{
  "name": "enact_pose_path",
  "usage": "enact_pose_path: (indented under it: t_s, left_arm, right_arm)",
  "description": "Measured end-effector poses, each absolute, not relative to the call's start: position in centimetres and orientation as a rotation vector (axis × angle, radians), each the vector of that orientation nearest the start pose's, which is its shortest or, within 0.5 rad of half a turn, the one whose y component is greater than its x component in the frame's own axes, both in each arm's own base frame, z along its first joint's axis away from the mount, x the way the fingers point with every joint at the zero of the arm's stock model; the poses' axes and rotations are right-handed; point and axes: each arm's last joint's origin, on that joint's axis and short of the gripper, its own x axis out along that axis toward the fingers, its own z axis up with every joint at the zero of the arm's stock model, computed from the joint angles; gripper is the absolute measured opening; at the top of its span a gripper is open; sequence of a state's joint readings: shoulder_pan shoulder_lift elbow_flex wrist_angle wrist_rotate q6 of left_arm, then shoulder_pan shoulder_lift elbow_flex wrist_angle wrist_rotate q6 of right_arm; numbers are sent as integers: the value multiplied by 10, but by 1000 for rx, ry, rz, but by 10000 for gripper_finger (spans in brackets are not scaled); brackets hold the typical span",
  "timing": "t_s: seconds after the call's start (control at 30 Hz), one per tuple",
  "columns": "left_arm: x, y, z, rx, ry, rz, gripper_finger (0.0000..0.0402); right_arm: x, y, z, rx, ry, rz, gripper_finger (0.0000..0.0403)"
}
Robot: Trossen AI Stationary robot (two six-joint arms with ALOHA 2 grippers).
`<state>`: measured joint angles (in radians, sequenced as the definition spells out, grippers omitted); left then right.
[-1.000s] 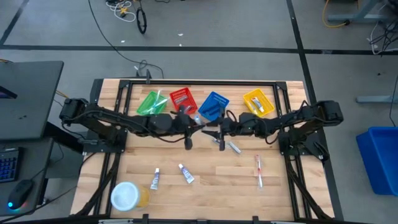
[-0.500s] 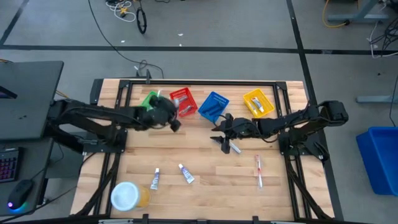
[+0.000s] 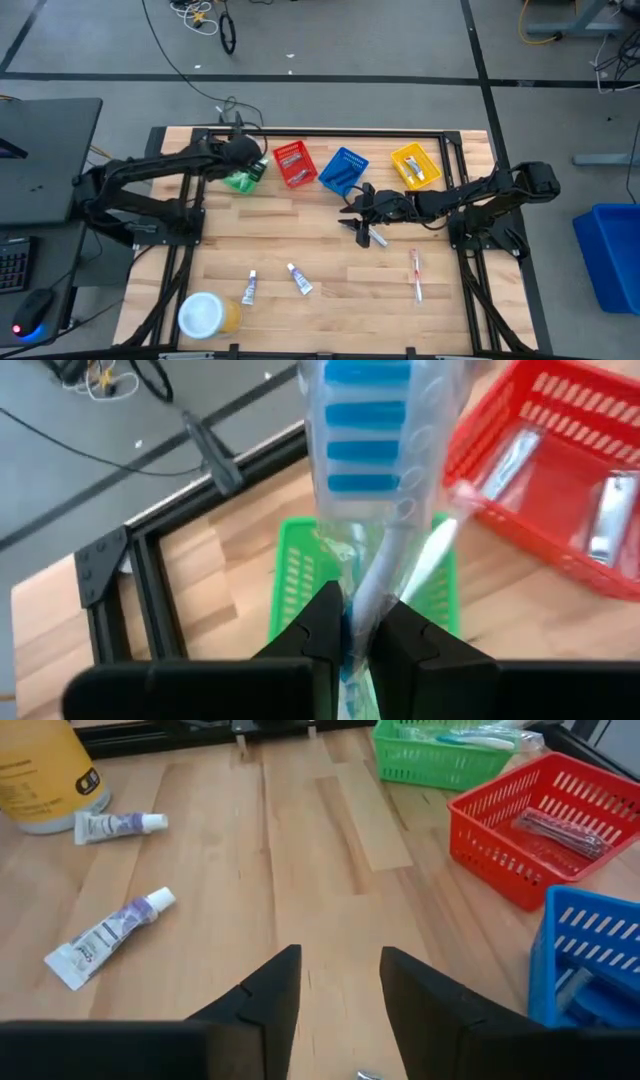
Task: Pick & Place Travel size toiletries
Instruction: Put the blue toothbrush into the green basket, then put the left nail cutter into the red basket
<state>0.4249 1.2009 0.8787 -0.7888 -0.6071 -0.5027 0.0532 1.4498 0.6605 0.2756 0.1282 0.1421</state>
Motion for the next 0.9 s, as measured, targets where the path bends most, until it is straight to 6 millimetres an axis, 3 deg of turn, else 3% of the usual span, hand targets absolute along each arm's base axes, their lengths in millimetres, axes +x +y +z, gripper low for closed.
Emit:
enact_pose_path:
  t_s: [0.23,0.5,0.9]
  left_arm:
    - [189,131,228,-327,1025,1214,43]
    - [197,147,198,-373,1144,1255,44]
    - [203,151,185,-389,1197,1208,127]
  right_arm:
    - [287,12,186,102,510,-104,132]
    - [287,12,186,102,511,-104,117]
    - [287,12,186,102,511,-104,102]
